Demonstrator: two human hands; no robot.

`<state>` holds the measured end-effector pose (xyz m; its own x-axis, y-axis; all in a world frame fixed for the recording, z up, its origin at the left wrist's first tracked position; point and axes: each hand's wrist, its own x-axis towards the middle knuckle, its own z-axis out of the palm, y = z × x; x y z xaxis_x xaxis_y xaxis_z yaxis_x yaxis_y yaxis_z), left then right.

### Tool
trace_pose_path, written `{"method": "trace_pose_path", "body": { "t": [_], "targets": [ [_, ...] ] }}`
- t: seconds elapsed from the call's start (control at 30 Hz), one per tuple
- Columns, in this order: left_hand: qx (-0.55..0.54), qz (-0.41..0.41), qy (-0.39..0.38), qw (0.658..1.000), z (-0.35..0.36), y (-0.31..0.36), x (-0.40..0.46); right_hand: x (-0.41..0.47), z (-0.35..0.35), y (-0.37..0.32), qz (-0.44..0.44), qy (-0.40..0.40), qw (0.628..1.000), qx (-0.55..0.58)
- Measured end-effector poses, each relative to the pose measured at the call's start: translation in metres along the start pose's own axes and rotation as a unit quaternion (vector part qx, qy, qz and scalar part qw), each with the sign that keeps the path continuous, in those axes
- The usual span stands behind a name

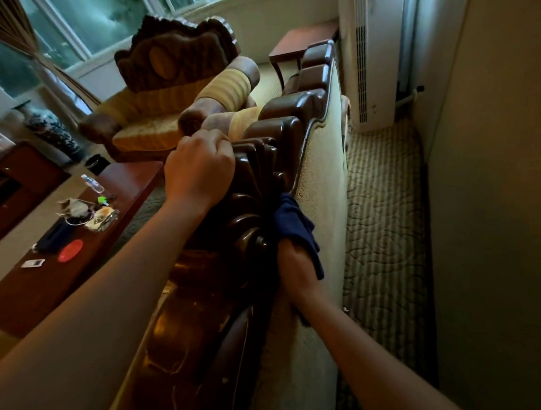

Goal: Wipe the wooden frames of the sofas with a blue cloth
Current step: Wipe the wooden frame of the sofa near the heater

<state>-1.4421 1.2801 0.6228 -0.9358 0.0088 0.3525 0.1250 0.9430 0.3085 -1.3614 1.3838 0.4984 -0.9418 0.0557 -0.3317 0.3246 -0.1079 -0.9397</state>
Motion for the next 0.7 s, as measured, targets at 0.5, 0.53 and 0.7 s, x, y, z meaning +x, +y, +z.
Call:
{"method": "trace_pose_path", "body": {
  "t": [0.5,0.53,0.7],
  "targets": [
    [0.049,0.023,0.012,0.998,0.003,-0.004,0.003,0.001,0.006,0.002,-0.047,0.000,0.998,0.052],
    [0.057,0.030,0.013,0.998,0.004,-0.005,0.003,-0.016,0.007,0.011,-0.037,-0.014,0.998,0.052],
    [0.039,0.012,0.014,0.999,0.003,-0.002,0.003,-0.004,0.001,-0.008,-0.058,0.000,0.998,0.027]
  ]
}}
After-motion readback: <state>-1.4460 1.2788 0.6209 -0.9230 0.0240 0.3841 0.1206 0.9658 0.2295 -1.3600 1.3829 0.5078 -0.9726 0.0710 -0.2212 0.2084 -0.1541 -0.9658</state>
